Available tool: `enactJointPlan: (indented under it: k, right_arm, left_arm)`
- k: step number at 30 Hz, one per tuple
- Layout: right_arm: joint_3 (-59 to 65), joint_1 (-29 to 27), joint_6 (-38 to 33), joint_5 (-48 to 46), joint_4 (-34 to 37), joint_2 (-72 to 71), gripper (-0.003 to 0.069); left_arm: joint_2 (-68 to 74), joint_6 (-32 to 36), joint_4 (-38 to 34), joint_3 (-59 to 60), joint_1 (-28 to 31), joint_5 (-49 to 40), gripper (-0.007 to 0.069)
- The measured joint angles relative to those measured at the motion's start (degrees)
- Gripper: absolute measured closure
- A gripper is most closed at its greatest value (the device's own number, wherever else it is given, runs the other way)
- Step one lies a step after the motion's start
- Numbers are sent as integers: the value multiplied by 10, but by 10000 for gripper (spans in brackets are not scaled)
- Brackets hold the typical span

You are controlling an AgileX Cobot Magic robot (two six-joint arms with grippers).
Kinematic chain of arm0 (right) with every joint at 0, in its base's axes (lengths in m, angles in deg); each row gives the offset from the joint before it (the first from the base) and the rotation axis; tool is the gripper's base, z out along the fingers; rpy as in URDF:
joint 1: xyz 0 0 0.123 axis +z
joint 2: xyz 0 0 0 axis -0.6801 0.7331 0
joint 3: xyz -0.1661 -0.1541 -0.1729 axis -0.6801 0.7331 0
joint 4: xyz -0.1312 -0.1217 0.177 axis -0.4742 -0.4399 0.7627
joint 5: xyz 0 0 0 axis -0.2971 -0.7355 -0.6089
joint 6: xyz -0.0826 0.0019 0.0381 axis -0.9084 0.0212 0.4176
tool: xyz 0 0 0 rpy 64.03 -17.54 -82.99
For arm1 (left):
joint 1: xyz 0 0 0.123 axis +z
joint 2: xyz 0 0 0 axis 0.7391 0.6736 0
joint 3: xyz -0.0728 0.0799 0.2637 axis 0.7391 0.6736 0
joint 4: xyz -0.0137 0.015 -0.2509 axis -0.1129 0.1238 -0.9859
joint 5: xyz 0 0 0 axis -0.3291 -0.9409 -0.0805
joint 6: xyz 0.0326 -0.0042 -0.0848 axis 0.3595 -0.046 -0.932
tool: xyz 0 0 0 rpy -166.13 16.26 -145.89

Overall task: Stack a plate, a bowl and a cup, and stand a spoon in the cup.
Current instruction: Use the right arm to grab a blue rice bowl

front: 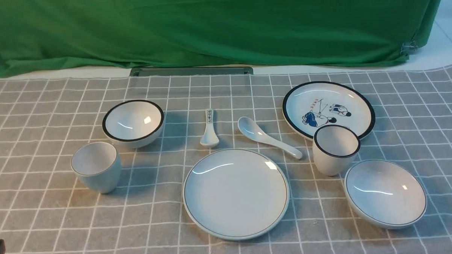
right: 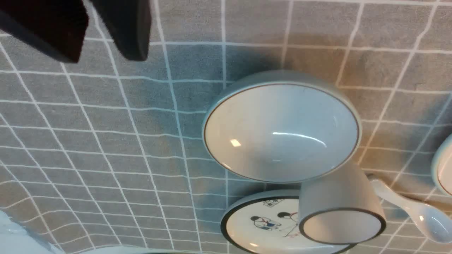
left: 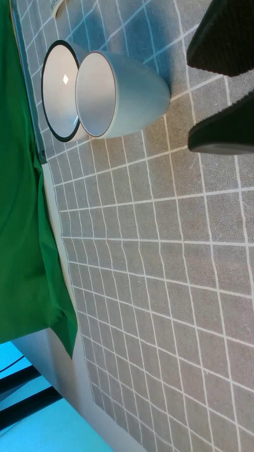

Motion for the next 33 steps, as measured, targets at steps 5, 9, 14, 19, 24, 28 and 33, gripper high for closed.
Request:
enactJointPlan:
  k: [5, 9, 14, 19, 24, 28, 33]
  right_arm:
    - [0, 0, 0, 0, 0, 0, 419]
    - [0, 0, 0, 0, 0, 0, 419]
    - [0, 0, 0, 0, 0, 0, 419]
    - [0, 0, 0, 0, 0, 0, 419]
    - [0, 0, 0, 0, 0, 0, 419]
    - [0, 0, 0, 0, 0, 0, 419]
    - [0, 0, 0, 0, 0, 0, 419]
  left_arm:
    - [0, 1, 0, 0, 0, 0, 384]
    - [0, 1, 0, 0, 0, 0, 384]
    - [0, 1, 0, 0, 0, 0, 384]
    - [0, 1, 0, 0, 0, 0, 384]
    - [0, 1, 0, 0, 0, 0, 384]
    - [0, 1, 0, 0, 0, 0, 384]
    - [0, -79, -123, 0, -1, 90, 384]
